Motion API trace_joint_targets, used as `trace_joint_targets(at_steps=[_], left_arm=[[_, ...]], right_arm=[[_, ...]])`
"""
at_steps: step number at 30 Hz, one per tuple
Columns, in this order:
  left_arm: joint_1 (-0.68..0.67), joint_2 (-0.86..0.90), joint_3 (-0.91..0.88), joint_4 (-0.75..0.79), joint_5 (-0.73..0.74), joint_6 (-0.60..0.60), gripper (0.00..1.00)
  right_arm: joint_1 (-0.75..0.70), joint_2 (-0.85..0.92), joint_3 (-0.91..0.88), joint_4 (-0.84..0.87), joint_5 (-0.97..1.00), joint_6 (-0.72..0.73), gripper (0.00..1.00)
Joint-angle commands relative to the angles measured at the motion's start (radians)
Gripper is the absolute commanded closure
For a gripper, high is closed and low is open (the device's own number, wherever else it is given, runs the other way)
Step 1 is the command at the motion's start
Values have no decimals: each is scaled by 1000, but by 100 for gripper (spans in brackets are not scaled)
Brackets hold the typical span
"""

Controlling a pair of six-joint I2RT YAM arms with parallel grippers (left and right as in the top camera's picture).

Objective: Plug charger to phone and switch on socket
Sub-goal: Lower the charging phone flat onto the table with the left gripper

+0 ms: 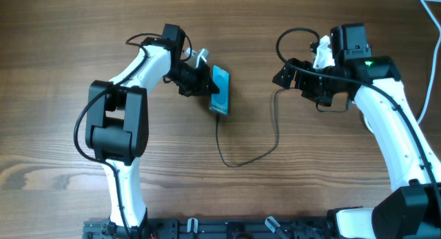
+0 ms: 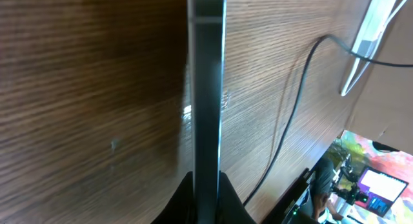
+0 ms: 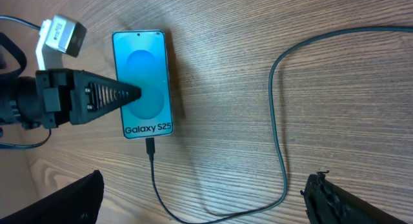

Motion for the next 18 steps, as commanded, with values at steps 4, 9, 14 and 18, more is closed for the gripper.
trace_joint_targets(at_steps=[4, 9, 14, 18], left_arm=[[0, 2, -10, 4, 1, -2, 91], [-1, 2, -11, 3, -15, -2, 86], [-1, 2, -11, 3, -29, -2, 83], [-1, 2, -11, 3, -29, -2, 81]], right_arm=[[0, -11, 16, -1, -20, 4, 0], [0, -11, 16, -2, -20, 4, 1], [0, -11, 16, -1, -20, 4, 0], [0, -11, 16, -1, -20, 4, 0]])
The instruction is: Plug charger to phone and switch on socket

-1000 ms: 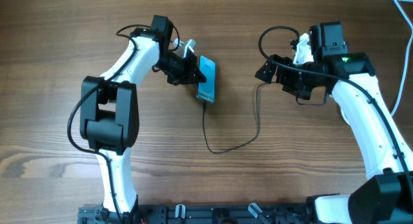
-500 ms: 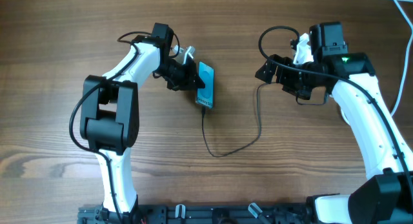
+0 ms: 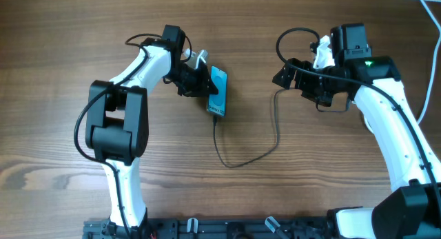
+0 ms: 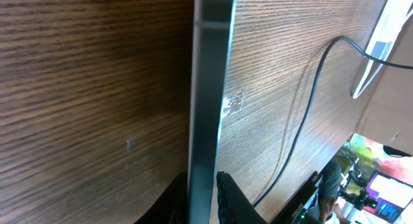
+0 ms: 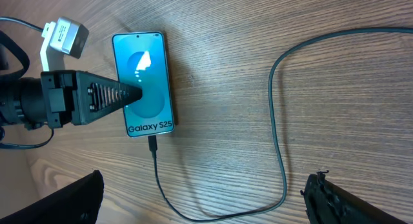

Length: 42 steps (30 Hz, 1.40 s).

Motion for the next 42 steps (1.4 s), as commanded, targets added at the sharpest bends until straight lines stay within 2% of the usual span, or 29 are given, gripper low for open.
trace_joint_targets(at_steps=[1, 2, 8, 12, 21, 29, 32, 34, 37, 42], left_arm=[[-1, 2, -5, 2, 1, -2, 78], [-1, 2, -5, 2, -14, -2, 75], [-2, 2, -5, -13, -74, -2, 74], [-2, 2, -5, -13, -82, -2, 67], [-2, 2, -5, -29, -162, -2, 60], [0, 2, -5, -40, -202, -2, 54], [9, 2, -2, -46, -224, -2, 49], [22, -3, 12, -71, -227, -2, 48], [51, -29, 60, -137, -227, -2, 53], [110, -132, 156, -220, -234, -2, 51]], right_arm=[[0, -11, 16, -1, -20, 4, 0], [0, -11, 16, -1, -20, 4, 0], [0, -11, 16, -1, -20, 4, 0], [0, -6, 16, -3, -20, 3, 0], [0, -6, 16, -14, -19, 0, 0], [0, -6, 16, -50, 45, 0, 0], [0, -6, 16, -59, 64, 1, 0], [0, -6, 16, -56, 64, 2, 1], [-3, -6, 16, -43, 72, 1, 0], [-8, -6, 16, -39, 89, 3, 0]])
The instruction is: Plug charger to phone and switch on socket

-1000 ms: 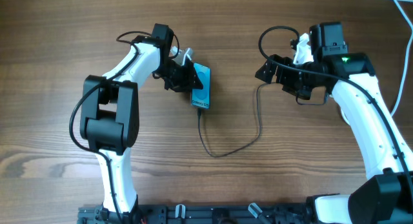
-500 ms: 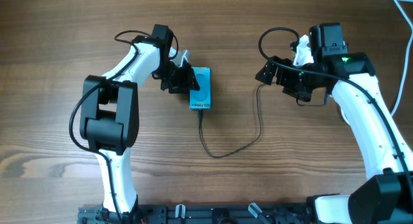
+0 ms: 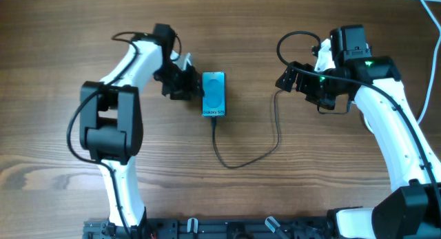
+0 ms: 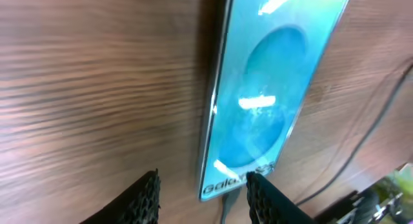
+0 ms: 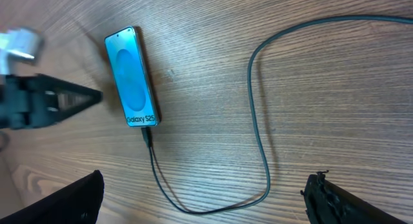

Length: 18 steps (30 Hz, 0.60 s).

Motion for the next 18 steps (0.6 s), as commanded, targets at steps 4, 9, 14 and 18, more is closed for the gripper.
trace_joint_targets(at_steps=[4, 9, 14, 18], left_arm=[[97, -248, 147, -78, -61, -2, 33], [150, -382, 146, -72, -198, -2, 0], [169, -401, 146, -72, -219, -2, 0], [169, -401, 146, -72, -219, -2, 0]], right_arm=[[-27, -6, 16, 25, 104, 17, 0], [-125, -8, 16, 49, 279, 172, 0], [-256, -8, 16, 115, 529, 220, 0], [-343, -4, 16, 174, 646, 238, 0]])
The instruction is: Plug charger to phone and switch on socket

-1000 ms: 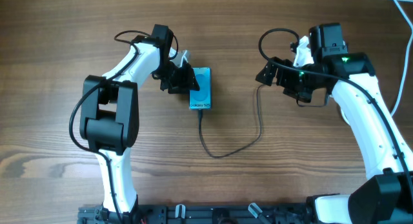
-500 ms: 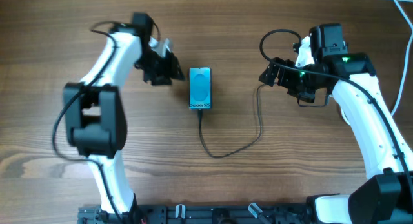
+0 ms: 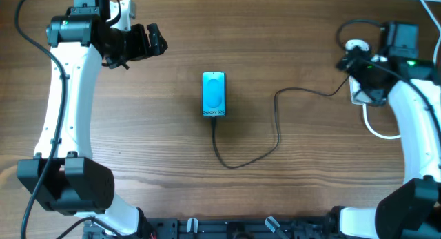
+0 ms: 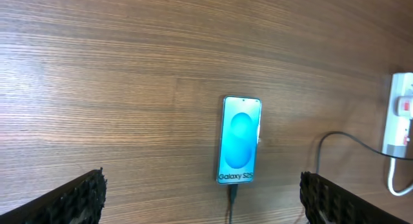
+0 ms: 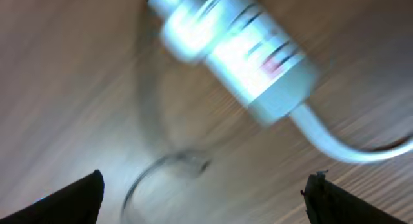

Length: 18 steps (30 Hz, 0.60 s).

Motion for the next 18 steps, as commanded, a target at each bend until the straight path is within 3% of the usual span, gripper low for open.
trace_joint_targets(at_steps=[1, 18], left_arm=[[4, 4, 2, 0, -24, 1, 0], [4, 4, 2, 0, -23, 1, 0]], right_arm=[[-75, -3, 16, 47, 200, 46, 0], [-216, 207, 16, 248, 171, -12, 0]])
